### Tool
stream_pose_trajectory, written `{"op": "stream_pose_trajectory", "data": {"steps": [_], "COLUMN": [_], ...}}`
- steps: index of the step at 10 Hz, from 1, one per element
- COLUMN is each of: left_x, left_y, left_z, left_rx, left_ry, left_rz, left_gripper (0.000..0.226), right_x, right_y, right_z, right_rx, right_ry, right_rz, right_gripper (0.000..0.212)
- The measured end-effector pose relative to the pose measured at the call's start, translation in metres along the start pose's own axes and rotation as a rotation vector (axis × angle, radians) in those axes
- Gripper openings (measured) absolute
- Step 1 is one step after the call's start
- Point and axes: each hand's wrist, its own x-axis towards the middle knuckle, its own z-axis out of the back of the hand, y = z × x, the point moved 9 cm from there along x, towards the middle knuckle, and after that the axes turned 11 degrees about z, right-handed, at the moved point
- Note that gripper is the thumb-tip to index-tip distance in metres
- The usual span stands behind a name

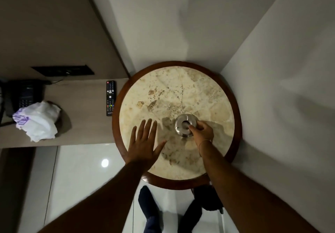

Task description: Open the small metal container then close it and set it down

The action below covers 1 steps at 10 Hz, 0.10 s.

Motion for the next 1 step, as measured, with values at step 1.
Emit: {"op": "stream_pose_trajectory", "data": {"steps": [1], "left_x": [-0.0019], "left_y": [-0.0017], "left_z": [0.0252], "left_rx": [-0.009], "left_ry": [-0.042], "left_rz": [0.003], "left_gripper": [0.084], "right_x": [-0.0138], "right_y": [0.0328], "right_z": [0.0103], "right_rx": [-0.153], "right_ry": [0.008], "right_rz": [0.108], "right_gripper": [0.056]}}
